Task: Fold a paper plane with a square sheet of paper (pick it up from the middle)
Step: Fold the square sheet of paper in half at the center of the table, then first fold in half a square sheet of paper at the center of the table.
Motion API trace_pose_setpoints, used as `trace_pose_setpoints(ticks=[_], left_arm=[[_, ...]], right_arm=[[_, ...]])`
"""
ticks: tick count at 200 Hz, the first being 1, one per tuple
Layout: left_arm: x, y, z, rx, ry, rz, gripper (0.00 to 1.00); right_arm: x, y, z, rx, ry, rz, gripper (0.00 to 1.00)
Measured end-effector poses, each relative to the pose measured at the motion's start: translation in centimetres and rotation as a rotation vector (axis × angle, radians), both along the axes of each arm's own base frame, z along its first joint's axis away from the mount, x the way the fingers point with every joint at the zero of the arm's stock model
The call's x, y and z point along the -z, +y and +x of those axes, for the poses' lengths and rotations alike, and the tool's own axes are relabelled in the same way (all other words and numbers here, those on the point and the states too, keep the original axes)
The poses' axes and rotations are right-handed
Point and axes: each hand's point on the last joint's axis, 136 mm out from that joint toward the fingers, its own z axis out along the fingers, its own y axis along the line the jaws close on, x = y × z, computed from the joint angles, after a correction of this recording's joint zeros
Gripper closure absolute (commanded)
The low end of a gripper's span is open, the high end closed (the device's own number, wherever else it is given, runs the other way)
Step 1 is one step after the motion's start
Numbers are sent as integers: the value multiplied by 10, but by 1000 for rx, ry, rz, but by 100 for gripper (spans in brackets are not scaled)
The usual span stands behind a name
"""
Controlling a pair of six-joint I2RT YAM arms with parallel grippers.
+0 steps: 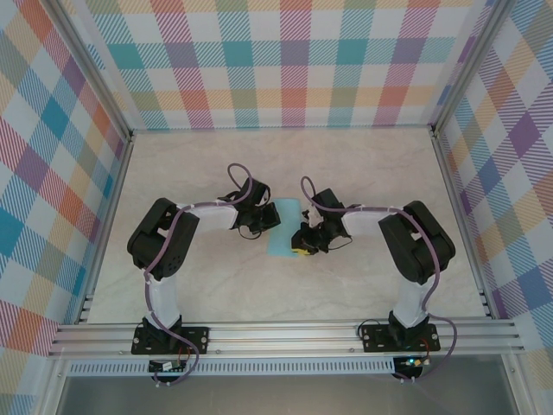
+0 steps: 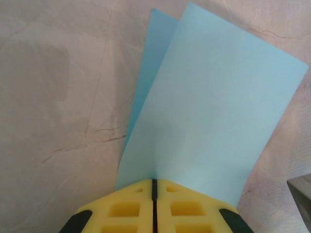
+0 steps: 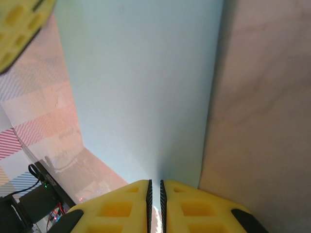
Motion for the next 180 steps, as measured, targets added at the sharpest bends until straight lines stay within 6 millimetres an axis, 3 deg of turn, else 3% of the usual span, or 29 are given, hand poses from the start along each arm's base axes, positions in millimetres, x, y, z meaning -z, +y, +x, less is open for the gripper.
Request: trace_pose_setpoints(ticks=[53,87,122,139,156,180], left_arm=[[0,0,0,0,0,-1,92],[0,0,0,1,0,0,92],[0,0,0,1,0,-1,92],[0,0,0,1,0,-1,92],[0,0,0,1,0,-1,92],[0,0,0,1,1,-1,92]], right_arm=[[2,-1,-7,-7,4,2,85],[-9,-8,-2,14,-32,-40,81],[-52,3,54,74,-198,-26,80],[-62,9,85,104,-253,-15,82],[-54,10,108,127,-267,-27,83],[-28,7,121,145,-229,-61,83]])
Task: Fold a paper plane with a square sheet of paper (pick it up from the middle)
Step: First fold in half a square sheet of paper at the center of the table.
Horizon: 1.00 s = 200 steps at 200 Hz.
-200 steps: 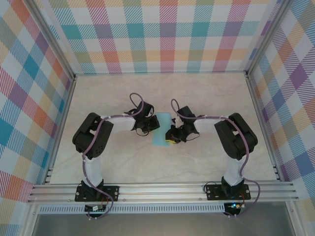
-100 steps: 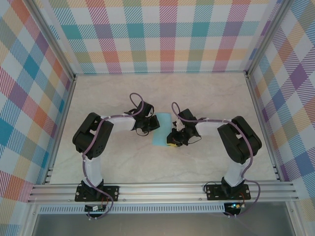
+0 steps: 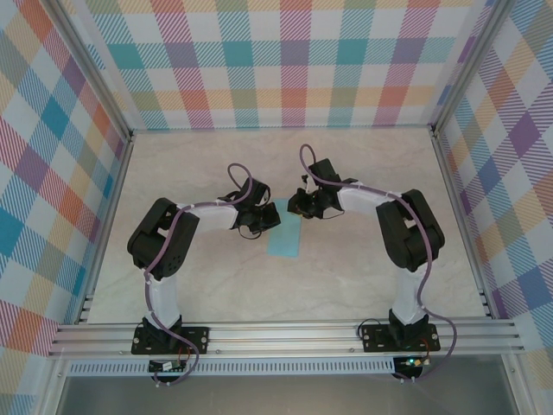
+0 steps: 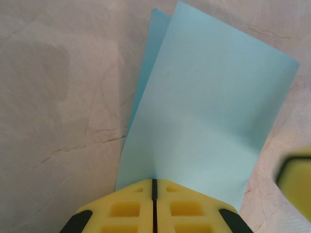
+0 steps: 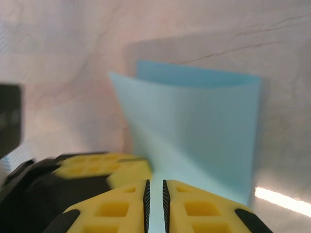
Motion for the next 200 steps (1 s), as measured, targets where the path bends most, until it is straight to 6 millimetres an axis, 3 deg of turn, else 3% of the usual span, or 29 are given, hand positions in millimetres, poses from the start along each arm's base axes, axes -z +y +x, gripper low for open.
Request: trace_pose_setpoints(ticks=[32,115,147,200], left_arm=[[0,-2,1,4,1,-4,92],[0,-2,2,7,0,-4,92],[0,-2,2,8,0,-4,92],[0,-3,2,11,-2,-3,93]], right_arm=[[28,-12,5,34,59,-22,84],[24,-14,13,75,85,51,83],[15,-13,32,96,40,40,83],[27,-20,45,147,56,21,84]])
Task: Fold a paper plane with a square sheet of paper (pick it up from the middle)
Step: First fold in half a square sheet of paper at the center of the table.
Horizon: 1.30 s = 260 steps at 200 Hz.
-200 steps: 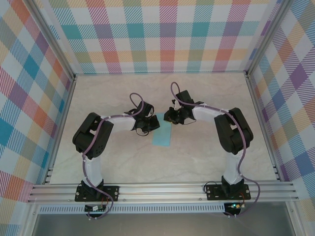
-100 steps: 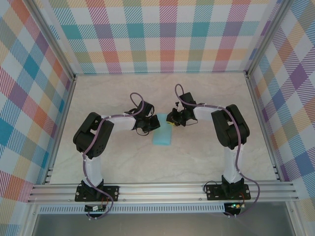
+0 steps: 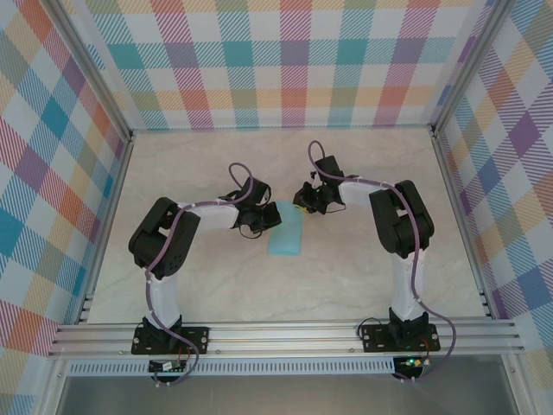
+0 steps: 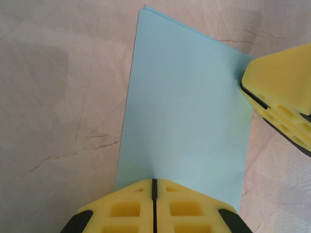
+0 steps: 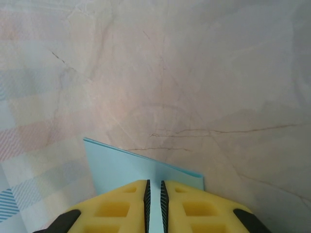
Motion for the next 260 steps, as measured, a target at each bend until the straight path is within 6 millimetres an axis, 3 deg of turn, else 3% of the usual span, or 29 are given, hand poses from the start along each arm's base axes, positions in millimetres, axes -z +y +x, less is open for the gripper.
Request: trace_pose_setpoints(ticks=[53,163,210,236,260], left_arm=[[0,0,0,1,0,0,92],[-2,0,0,3,-5,0,91],[-12,14,-14,-16,9,33,86],[-31,14,-11,-23,-33,16,86],[-31,13,-9,-24,-34,9,86]], right_arm=[[-2,-1,1,2,-3,-4,84],[-1,-7,5,36,5,-37,95],[-6,12,-10,-74,14,37,96],[-6,29,-24,-166,17,77,96],[-7,38,-29,-214,13,92,96]])
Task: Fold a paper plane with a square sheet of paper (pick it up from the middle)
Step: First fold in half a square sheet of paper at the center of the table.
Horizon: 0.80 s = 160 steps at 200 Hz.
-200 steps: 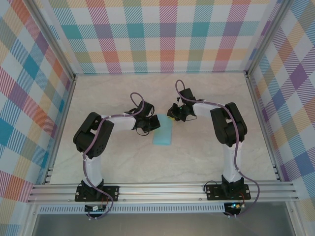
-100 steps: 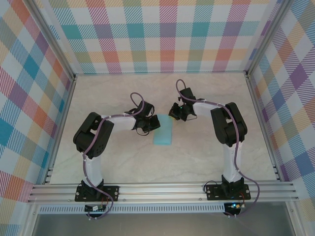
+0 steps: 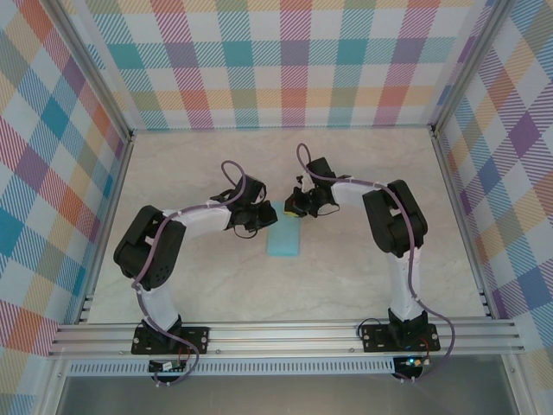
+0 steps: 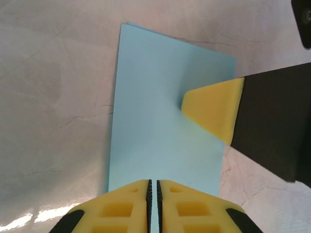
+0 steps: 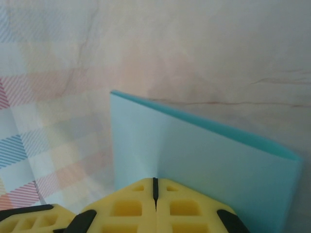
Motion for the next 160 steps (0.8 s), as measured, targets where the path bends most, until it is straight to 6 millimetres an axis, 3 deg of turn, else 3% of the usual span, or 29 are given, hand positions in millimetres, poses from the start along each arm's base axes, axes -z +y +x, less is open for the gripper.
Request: trace_pose_setpoints(ticks=[30,90,160], left_arm=[[7,-6,6,4,10,-9,87],[5,-31,26,43,3,-72,87],[7,-40,38,47,-9,-85,88]], right_arm=[[-1,-1,1,-2,-19,-21,94],[-21,-27,-7,91,-76,-94,94],[5,-32,-15,104,-11,-121,95]])
